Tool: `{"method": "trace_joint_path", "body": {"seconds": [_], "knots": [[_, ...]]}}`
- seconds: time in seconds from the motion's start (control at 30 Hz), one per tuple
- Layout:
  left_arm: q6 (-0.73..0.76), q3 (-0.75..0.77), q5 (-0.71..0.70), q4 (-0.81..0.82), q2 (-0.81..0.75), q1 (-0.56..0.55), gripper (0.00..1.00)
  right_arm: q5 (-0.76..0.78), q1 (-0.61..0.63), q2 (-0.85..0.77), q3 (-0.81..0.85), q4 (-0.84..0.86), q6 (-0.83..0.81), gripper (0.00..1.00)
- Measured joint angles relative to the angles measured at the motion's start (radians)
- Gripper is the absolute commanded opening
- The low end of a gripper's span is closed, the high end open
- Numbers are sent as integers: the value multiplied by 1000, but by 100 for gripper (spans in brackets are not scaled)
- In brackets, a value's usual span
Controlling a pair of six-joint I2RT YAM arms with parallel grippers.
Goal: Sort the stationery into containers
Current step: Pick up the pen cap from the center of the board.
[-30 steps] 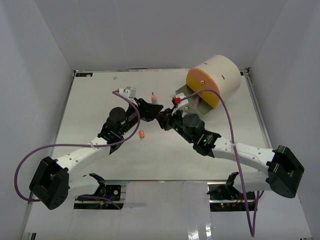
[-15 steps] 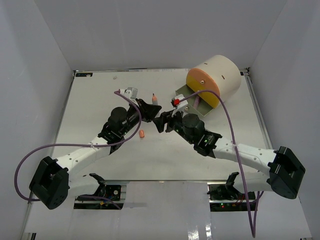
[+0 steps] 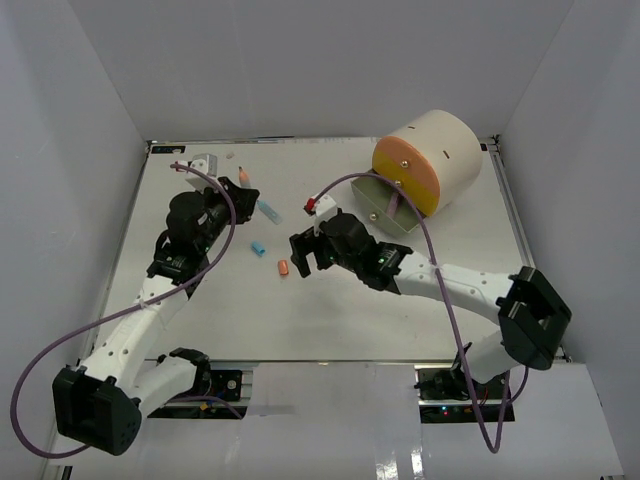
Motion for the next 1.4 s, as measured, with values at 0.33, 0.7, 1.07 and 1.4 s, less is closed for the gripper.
{"method": "trace_joint_path", "body": {"seconds": [0.33, 0.7, 1.07, 1.4], "knots": [[154, -57, -103, -163, -153, 99, 0, -74, 0, 378, 410, -272, 27, 77], [213, -98, -221, -204, -168, 103, 4, -73, 2, 645, 649, -447, 61, 64], [222, -101, -220, -207, -174, 103, 5, -46, 10, 759, 736, -482, 84, 54], [224, -102, -209, -207, -174, 103, 6, -15, 13, 788, 746, -481, 98, 38]]}}
